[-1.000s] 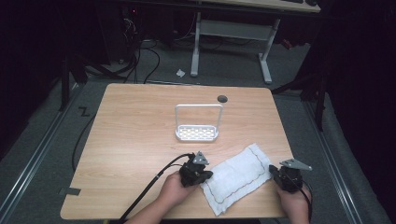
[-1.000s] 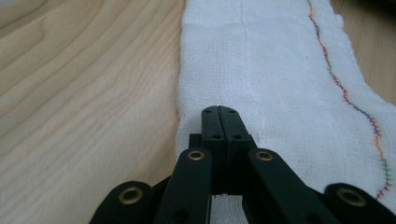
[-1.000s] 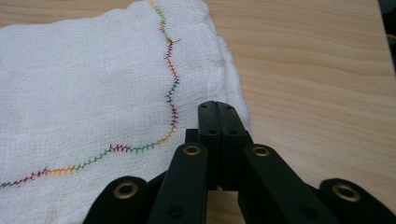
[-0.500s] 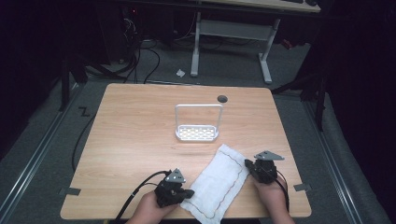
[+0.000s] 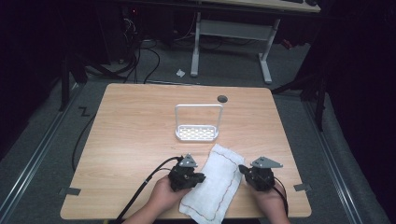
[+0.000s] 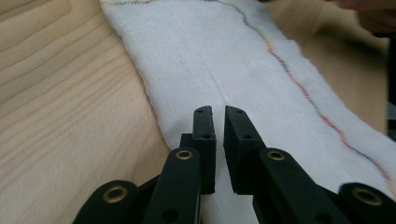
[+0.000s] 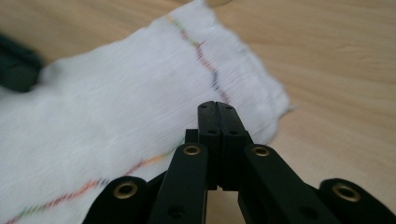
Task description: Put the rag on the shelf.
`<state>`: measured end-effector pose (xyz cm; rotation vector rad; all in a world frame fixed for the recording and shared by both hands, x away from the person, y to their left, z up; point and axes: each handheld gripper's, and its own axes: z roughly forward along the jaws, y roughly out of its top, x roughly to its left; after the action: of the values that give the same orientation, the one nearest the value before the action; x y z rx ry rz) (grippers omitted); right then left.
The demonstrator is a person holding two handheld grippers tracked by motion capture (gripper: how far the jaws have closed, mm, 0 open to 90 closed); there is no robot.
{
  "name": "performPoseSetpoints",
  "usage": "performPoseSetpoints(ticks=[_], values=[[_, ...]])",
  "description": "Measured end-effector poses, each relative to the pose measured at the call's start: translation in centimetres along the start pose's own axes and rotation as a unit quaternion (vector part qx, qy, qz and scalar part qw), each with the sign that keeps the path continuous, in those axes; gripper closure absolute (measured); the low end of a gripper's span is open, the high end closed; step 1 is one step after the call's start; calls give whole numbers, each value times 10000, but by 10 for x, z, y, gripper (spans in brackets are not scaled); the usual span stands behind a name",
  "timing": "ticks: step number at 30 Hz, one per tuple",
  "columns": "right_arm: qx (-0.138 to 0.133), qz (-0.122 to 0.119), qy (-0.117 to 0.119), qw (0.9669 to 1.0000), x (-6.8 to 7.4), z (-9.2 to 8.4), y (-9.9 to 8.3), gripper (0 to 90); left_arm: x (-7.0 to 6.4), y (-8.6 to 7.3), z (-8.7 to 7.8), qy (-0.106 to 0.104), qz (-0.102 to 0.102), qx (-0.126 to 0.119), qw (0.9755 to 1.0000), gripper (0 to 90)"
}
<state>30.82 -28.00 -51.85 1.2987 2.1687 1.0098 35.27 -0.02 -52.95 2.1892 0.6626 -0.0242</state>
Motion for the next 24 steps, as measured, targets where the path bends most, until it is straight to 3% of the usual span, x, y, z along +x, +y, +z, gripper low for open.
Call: performPoseSetpoints(ticks=[4,9,13,19,23,24], values=[[272,-158,-24,9995,7,2,-9,900,0,0,3,-14,2,0,10000,836],[253,-19,-90,9996,1,12,-3,900,-3,-7,-3,-23,27,19,10000,838],[249,-70,-45,9997,6,19,2,900,-8,-15,-11,-57,42,42,10000,839],[250,-218,240,9992,24,27,7,900,-10,-38,-30,-321,-219,14,9992,840],[257,-424,404,9980,36,29,9,900,-13,-48,-41,-380,-267,59,9989,840],[261,-536,527,9968,45,29,9,900,-14,-53,-45,-390,-260,79,9989,840]])
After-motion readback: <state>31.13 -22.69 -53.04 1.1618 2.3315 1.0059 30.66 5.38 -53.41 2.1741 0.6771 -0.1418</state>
